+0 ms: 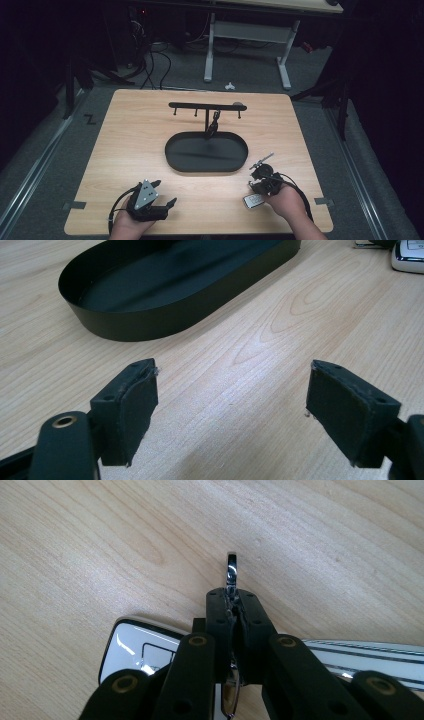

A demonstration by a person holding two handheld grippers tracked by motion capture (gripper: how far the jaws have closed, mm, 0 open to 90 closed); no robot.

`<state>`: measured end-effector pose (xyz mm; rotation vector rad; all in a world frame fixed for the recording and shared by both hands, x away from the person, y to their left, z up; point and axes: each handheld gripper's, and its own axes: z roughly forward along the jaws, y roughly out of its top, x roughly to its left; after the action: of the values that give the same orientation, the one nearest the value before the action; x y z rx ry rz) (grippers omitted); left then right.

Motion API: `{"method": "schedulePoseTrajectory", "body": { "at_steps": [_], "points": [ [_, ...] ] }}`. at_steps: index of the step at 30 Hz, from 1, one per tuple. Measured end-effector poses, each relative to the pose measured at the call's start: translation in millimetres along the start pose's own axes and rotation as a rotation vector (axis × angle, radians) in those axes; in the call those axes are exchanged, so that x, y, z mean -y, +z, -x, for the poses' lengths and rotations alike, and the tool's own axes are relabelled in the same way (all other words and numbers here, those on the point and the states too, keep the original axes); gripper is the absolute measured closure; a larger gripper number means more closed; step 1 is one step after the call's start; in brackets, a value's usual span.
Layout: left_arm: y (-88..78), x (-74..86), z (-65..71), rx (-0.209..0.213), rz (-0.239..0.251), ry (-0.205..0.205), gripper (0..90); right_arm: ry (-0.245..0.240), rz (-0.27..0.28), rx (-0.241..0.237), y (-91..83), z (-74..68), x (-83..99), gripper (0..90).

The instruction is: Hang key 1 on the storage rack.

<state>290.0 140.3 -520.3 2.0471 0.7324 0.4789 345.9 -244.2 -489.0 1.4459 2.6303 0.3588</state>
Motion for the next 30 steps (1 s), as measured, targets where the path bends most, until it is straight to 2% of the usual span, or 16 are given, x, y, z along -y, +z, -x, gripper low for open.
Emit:
{"method": "schedulePoseTrajectory", "body": {
  "at_steps": [4,12,19,24,25,26,30],
  "points": [
    [0.1,-0.2,0.3,0.001,0.0,0.001,21.1,0.011,0.003,-0.03,1.9,2.4,1.9,85.8],
    [0.1,-0.4,0.4,0.002,0.002,0.002,21.1,-0.011,0.011,-0.018,2.0,1.5,2.6,86.0],
    [0.3,0.3,-0.2,0.003,0.002,-0.003,21.2,0.01,-0.004,-0.033,0.3,2.8,0.5,86.3],
    [0.5,0.3,-0.1,0.006,-0.003,-0.002,21.1,0.016,0.018,-0.048,-17.6,6.7,-2.0,86.2],
    [0.5,0.2,0.1,0.007,-0.003,-0.002,21.2,0.034,0.02,-0.055,-22.1,6.6,-2.3,86.3],
    [0.7,0.2,0.2,0.006,0.0,-0.001,21.1,0.02,0.039,-0.053,-28.8,8.9,-3.0,86.3],
    [1.2,0.6,-0.3,0.013,0.002,-0.004,21.2,0.025,0.081,-0.048,-49.5,11.3,-4.8,86.4]
  ]
}}
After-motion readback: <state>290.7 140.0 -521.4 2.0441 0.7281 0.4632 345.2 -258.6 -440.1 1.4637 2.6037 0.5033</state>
